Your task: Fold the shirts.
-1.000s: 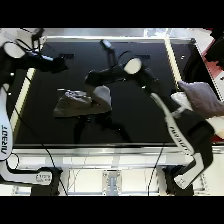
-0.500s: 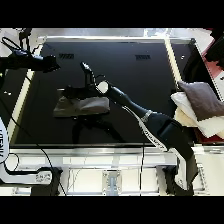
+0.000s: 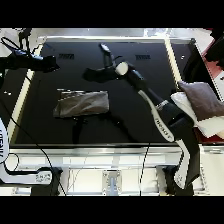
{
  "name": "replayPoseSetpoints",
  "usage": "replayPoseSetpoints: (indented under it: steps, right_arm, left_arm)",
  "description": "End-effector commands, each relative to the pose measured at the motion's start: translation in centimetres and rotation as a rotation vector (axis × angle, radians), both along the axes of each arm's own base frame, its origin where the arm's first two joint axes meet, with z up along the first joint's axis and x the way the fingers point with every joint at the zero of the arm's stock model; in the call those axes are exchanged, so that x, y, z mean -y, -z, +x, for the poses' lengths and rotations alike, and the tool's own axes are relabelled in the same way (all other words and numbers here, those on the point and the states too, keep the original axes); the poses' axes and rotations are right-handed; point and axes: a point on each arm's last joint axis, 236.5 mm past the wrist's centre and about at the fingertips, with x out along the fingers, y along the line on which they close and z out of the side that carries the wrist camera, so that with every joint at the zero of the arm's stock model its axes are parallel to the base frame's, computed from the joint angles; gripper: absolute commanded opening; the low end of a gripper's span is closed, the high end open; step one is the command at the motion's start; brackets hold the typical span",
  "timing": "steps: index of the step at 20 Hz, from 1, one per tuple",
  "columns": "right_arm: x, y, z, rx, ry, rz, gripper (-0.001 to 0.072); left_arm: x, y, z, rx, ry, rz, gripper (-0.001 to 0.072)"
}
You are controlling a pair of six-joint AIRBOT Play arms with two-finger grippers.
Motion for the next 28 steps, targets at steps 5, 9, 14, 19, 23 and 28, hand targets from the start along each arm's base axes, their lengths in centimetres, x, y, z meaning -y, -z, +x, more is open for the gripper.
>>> replayPoseSetpoints:
  steps: [5,9,14,19,23,28]
  right_arm:
    - [10.7,14.0,-2.8,-0.428,0.067,-0.230,0.0526]
    - [6.1,16.2,-4.4,-0.532,0.023,-0.084,0.0579]
    - [1.5,14.3,-5.3,-0.615,-0.018,0.151,0.0574]
    - [-0.4,13.2,-6.3,-0.618,-0.055,0.198,0.0246]
    - [0.0,10.5,-3.8,-0.503,-0.063,0.234,0.0013]
    - [11.9,2.7,5.8,-0.246,0.135,0.127,0.0012]
  left_arm:
    - [-0.1,-0.1,0.1,0.007,-0.004,0.001,0.0016]
    - [-0.1,-0.1,0.1,0.007,-0.004,0.001,0.0015]
    - [-0.1,-0.1,0.1,0.007,-0.004,0.001,0.0016]
    - [-0.1,-0.1,0.1,0.006,-0.004,0.001,0.0016]
    - [-0.1,-0.1,0.1,0.006,-0.004,0.002,0.0016]
    - [-0.1,0.0,0.1,0.003,-0.003,0.002,0.0016]
